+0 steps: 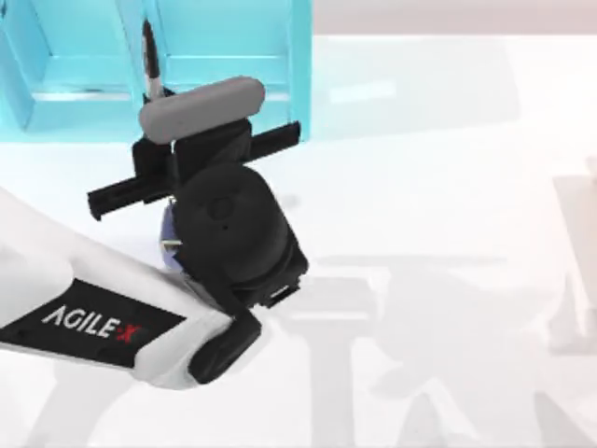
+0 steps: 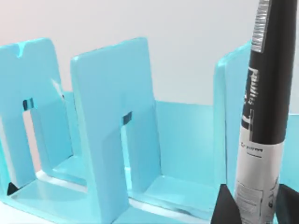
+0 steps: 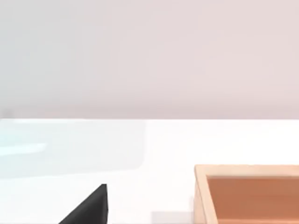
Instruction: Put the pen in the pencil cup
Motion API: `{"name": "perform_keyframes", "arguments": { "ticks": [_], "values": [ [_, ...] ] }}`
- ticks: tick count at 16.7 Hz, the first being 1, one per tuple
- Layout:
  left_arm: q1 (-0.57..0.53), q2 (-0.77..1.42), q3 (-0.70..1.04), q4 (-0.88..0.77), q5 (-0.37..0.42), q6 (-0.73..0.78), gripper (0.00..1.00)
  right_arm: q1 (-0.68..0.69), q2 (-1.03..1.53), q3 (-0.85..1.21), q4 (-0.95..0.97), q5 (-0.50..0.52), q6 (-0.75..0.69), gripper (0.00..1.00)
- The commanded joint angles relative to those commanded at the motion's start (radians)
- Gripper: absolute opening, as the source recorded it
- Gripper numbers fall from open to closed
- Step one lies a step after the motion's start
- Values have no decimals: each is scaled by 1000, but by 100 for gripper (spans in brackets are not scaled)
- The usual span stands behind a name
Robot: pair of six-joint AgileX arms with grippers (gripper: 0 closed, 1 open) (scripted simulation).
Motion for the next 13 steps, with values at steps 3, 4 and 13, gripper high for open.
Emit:
{"name": "perform_keyframes", "arguments": {
  "ticks": [3,4,13],
  "values": [
    [-62,-11,-2,75,-32,10,0,0,0,0,0,0,0,100],
    [-65,-12,-2,79,-33,10,0,0,0,0,0,0,0,100],
    [-54,-9,-1,62,-23,-7,0,0,0,0,0,0,0,100]
  ]
}}
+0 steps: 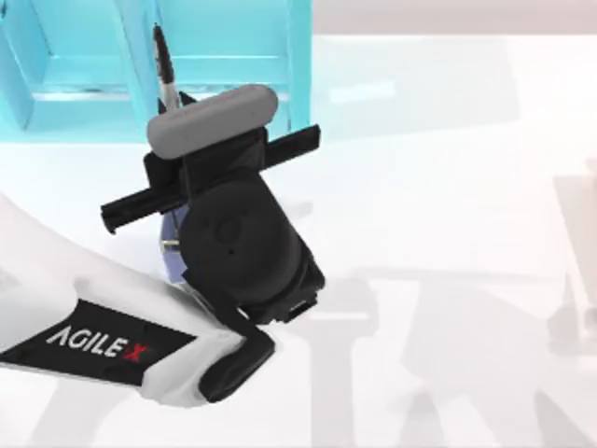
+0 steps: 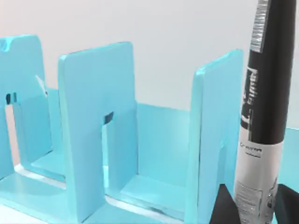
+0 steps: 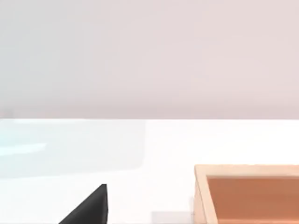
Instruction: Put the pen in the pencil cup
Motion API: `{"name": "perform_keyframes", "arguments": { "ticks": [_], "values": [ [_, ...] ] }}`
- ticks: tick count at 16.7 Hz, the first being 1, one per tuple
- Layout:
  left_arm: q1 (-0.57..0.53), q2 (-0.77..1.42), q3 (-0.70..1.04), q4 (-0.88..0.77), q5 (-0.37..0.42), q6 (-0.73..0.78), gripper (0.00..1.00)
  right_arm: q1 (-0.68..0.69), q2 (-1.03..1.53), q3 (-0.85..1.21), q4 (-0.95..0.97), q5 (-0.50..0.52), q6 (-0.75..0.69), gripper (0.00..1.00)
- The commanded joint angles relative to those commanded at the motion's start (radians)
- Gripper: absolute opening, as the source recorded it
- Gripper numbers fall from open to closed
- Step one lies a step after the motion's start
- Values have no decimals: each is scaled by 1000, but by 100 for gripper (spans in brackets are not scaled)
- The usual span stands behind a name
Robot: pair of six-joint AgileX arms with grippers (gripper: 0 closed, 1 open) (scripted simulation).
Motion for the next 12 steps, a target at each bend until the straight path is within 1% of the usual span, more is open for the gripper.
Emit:
{"name": "perform_keyframes", "arguments": {
  "ticks": [5,12],
  "values": [
    [2,0,0,-5,3,-6,0,0,0,0,0,0,0,100],
    [2,0,0,-5,3,-6,53,0,0,0,0,0,0,100]
  ]
}}
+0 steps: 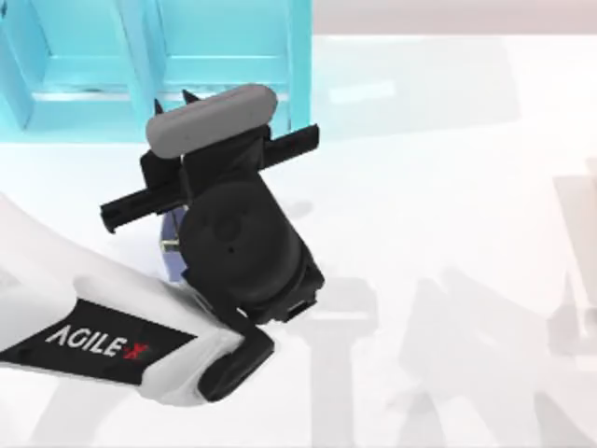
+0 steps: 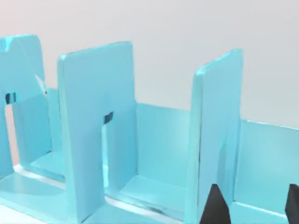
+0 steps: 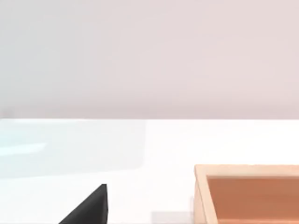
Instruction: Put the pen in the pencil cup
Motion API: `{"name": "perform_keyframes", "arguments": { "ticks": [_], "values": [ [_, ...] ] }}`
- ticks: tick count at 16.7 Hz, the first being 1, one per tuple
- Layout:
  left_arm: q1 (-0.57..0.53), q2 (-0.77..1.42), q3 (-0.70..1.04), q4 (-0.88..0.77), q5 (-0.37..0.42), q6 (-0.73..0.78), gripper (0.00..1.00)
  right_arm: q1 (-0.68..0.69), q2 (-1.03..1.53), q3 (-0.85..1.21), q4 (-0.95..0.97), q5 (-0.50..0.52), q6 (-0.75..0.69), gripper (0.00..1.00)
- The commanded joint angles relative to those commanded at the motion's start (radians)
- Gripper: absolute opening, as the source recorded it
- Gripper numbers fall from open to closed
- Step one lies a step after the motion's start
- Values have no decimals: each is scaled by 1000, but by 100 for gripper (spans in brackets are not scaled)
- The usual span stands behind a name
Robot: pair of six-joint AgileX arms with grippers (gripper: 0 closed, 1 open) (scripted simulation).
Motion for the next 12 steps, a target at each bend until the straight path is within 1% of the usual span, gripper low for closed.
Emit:
{"name": "perform_keyframes", "arguments": {
  "ticks": [6,7,12],
  "values": [
    [0,0,0,0,0,0,98,0,0,0,0,0,0,100],
    [0,0,0,0,0,0,100,0,0,0,0,0,0,100],
    [0,0,0,0,0,0,100,0,0,0,0,0,0,100]
  ]
}}
